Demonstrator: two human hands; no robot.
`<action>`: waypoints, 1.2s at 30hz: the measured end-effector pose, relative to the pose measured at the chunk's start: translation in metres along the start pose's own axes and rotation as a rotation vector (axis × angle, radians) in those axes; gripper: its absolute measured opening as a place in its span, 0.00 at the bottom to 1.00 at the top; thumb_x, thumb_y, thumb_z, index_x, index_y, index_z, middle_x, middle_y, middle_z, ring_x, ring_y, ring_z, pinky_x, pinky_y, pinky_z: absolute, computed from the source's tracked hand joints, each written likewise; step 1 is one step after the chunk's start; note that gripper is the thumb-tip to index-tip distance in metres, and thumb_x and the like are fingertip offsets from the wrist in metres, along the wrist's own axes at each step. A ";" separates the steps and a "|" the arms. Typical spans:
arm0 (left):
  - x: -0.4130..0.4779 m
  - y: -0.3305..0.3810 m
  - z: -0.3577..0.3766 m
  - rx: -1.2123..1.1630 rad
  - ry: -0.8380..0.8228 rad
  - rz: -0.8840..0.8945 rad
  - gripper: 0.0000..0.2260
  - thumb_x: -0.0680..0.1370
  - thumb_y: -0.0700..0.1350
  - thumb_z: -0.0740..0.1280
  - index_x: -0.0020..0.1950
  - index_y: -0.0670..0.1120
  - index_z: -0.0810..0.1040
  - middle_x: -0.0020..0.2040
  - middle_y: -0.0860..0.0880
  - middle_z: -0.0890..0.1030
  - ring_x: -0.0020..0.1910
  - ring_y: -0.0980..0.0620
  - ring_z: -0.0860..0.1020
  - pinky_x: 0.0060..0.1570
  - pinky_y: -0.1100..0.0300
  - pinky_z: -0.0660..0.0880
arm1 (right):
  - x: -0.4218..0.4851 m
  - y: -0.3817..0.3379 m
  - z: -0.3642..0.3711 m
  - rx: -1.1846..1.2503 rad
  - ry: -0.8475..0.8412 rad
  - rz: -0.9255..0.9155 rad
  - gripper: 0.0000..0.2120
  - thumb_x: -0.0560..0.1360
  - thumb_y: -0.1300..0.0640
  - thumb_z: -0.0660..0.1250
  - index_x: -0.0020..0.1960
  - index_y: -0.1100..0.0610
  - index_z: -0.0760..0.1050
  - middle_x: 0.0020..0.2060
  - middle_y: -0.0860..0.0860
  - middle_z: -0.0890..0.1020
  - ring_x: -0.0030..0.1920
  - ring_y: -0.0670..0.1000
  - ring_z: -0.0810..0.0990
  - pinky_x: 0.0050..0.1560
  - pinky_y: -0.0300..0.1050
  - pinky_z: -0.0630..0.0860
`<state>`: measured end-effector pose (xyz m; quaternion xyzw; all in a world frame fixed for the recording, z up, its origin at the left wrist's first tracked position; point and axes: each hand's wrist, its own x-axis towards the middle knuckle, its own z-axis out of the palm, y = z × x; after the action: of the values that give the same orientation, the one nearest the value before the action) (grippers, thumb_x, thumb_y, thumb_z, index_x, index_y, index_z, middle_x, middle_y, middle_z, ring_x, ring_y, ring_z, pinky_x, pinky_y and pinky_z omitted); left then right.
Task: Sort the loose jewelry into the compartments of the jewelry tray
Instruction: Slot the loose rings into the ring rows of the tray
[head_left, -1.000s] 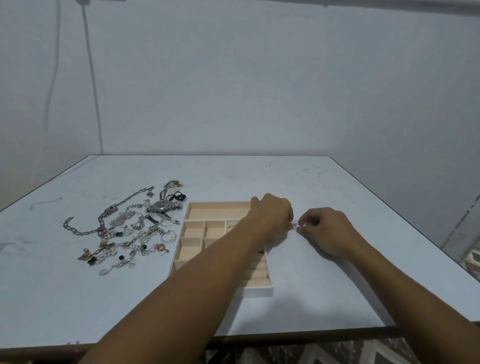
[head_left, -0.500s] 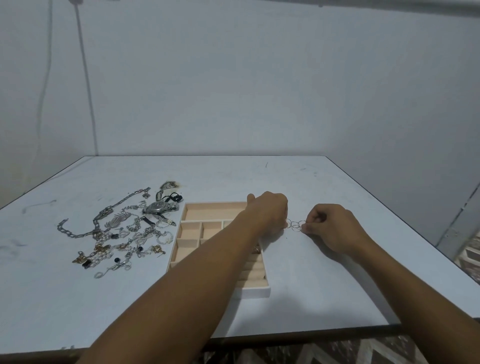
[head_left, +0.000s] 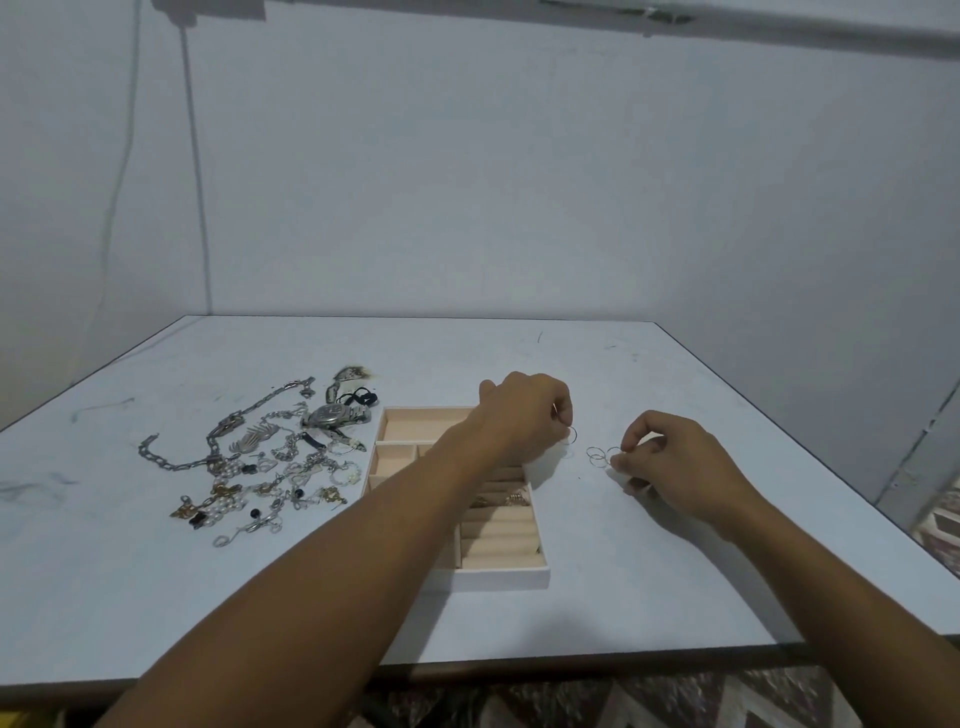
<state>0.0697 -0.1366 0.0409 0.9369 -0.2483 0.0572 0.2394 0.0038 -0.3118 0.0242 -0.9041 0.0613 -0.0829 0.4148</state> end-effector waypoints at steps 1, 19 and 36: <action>-0.005 -0.001 -0.003 -0.005 0.005 0.003 0.01 0.75 0.45 0.68 0.45 0.51 0.78 0.36 0.58 0.73 0.45 0.52 0.71 0.50 0.54 0.61 | -0.001 -0.002 0.000 0.005 -0.004 -0.006 0.06 0.71 0.58 0.72 0.40 0.58 0.76 0.29 0.53 0.84 0.37 0.59 0.83 0.38 0.45 0.76; -0.115 -0.044 -0.037 -0.099 0.112 0.011 0.01 0.75 0.50 0.70 0.43 0.54 0.81 0.40 0.60 0.81 0.44 0.63 0.76 0.56 0.55 0.68 | -0.052 -0.048 0.036 -0.053 -0.121 -0.269 0.05 0.72 0.56 0.73 0.39 0.47 0.80 0.31 0.43 0.83 0.34 0.43 0.80 0.38 0.37 0.75; -0.120 -0.049 -0.026 0.099 0.110 0.117 0.07 0.76 0.53 0.68 0.50 0.55 0.83 0.47 0.57 0.83 0.53 0.59 0.75 0.63 0.53 0.62 | -0.058 -0.041 0.049 -0.158 -0.090 -0.316 0.05 0.72 0.56 0.72 0.39 0.47 0.80 0.37 0.41 0.82 0.37 0.47 0.79 0.41 0.43 0.78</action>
<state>-0.0104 -0.0343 0.0165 0.9269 -0.2861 0.1344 0.2024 -0.0412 -0.2393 0.0181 -0.9350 -0.0938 -0.1015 0.3266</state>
